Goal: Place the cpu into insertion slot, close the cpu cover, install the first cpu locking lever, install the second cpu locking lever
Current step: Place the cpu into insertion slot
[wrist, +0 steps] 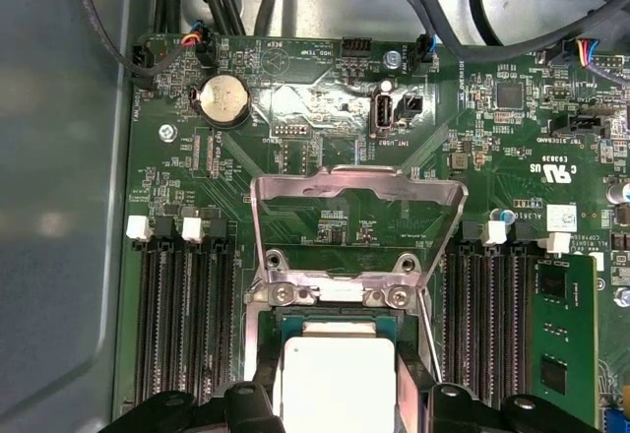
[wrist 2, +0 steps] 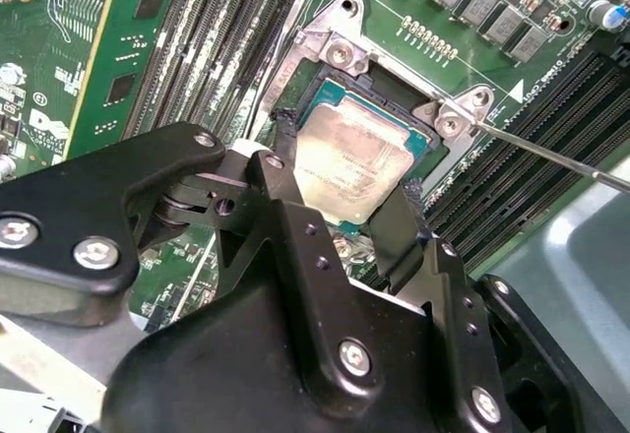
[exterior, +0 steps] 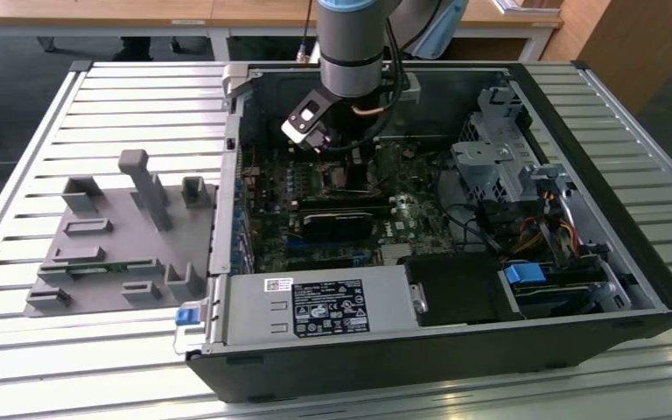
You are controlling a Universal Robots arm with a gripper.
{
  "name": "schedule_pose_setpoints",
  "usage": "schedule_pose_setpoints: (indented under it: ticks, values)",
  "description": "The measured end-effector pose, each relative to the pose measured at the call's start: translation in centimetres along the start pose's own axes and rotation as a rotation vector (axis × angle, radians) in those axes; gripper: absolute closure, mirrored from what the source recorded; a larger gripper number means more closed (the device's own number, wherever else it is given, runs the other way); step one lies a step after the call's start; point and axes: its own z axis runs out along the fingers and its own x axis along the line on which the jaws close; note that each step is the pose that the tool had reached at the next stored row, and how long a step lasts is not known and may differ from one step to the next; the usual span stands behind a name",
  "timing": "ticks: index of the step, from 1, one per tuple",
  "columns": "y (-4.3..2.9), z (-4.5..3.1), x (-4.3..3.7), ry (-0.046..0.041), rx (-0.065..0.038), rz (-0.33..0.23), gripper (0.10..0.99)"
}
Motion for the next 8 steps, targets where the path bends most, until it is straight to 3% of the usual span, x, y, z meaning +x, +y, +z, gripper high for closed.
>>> schedule_pose_setpoints:
  ticks: [8]
  values:
    - [-0.1, 0.01, -0.01, 0.0003, 0.0, 0.007, 0.545]
